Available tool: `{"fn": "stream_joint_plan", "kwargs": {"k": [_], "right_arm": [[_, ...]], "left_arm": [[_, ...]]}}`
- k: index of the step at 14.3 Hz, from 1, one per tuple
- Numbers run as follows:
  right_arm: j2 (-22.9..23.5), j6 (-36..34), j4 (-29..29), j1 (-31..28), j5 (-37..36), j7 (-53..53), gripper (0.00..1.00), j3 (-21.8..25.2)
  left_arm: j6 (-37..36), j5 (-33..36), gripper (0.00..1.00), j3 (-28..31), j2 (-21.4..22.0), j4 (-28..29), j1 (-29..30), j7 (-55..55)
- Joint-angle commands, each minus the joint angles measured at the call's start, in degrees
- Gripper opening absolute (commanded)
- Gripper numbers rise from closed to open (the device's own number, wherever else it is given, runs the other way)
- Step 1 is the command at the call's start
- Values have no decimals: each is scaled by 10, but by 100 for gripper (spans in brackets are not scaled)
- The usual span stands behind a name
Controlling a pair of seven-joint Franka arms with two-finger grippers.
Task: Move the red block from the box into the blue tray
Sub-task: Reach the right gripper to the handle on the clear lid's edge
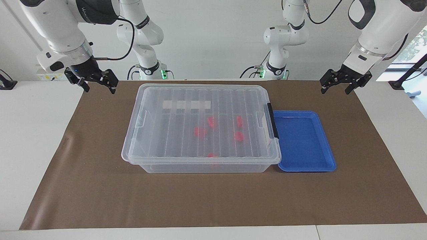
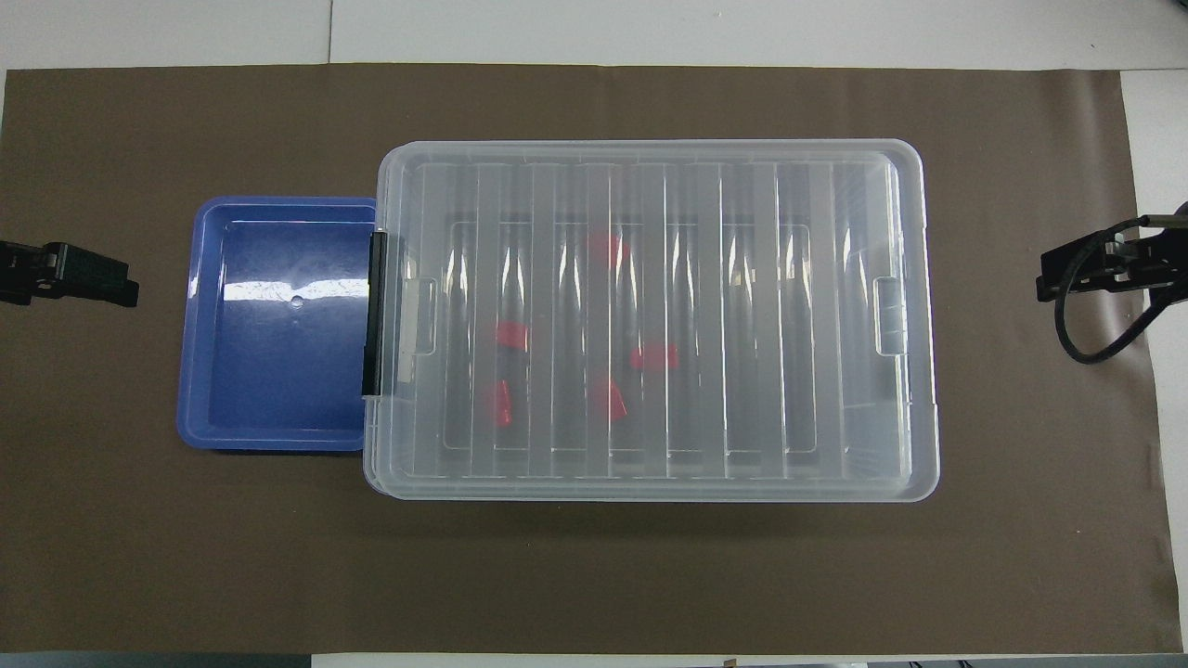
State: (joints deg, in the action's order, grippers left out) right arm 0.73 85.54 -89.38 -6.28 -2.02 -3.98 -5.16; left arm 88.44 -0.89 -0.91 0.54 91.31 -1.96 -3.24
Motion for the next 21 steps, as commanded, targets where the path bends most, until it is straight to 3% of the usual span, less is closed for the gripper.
{"fn": "stream_joint_plan", "kwargs": {"k": [1, 10, 17, 21], "right_arm": [[-11, 11, -14, -6, 6, 20, 100, 0], [-8, 14, -13, -5, 7, 14, 100, -6], [3, 48, -20, -5, 7, -79, 100, -67], [12, 110, -66, -5, 6, -128, 100, -97]], "left_arm": [[-1, -3, 100, -1, 16, 18, 4, -3], [-1, -3, 100, -1, 16, 18, 4, -3], [-1, -3, 100, -1, 16, 18, 4, -3], [-1, -3, 100, -1, 16, 18, 4, -3]]}}
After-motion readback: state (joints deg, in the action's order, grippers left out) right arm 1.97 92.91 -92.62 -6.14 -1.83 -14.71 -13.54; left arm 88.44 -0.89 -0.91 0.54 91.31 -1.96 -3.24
